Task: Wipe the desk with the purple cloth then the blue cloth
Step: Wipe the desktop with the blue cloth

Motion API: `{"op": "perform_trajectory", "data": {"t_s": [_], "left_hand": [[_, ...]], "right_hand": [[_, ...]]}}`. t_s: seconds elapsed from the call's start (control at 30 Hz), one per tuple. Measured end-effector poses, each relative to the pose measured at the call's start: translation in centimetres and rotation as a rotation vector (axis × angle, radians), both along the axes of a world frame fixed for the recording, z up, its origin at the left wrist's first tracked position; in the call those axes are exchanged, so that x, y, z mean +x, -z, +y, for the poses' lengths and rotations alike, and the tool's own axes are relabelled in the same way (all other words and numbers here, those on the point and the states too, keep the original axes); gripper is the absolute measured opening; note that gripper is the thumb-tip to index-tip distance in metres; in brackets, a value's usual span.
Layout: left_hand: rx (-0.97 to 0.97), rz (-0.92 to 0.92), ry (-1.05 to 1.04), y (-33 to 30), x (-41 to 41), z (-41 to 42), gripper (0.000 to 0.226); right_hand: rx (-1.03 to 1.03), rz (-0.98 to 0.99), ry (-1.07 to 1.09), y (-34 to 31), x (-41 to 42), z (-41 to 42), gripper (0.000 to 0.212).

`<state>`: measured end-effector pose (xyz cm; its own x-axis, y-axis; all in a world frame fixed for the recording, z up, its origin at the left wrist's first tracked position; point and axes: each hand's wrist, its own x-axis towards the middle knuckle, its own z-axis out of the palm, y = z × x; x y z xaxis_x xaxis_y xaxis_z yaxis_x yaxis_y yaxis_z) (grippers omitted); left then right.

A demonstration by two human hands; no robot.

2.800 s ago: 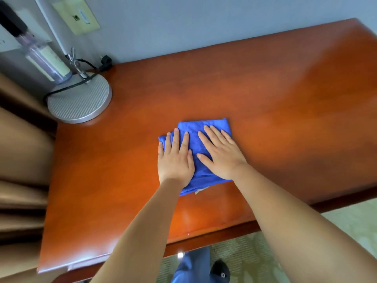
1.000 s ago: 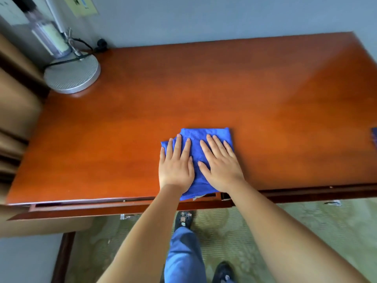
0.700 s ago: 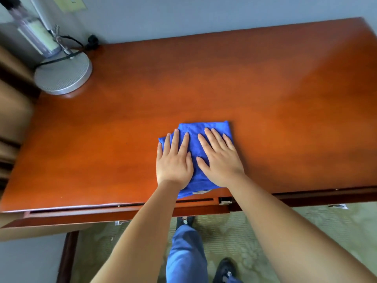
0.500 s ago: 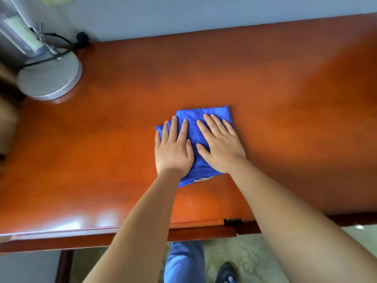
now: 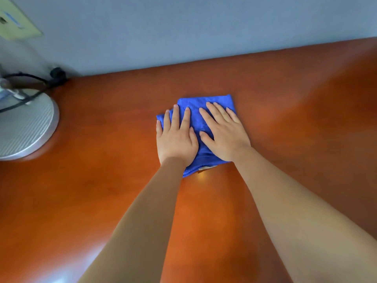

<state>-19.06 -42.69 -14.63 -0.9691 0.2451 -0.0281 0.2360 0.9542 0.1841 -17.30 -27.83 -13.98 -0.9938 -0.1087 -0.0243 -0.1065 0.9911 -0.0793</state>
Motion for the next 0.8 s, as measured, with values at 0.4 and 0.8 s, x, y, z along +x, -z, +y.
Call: {"op": "perform_trajectory", "data": {"t_s": [0.4,0.8], "left_hand": [[-0.012,0.001,0.021,-0.3,9.8,-0.5,0.057],[-0.027,-0.076,-0.003,-1.0,25.9,0.3,0.072]], "right_hand": [[-0.037,-0.039,0.017,0.1,10.1,-0.5,0.077],[-0.088,-0.065,-0.051,0.1,25.7,0.6,0.073]]}}
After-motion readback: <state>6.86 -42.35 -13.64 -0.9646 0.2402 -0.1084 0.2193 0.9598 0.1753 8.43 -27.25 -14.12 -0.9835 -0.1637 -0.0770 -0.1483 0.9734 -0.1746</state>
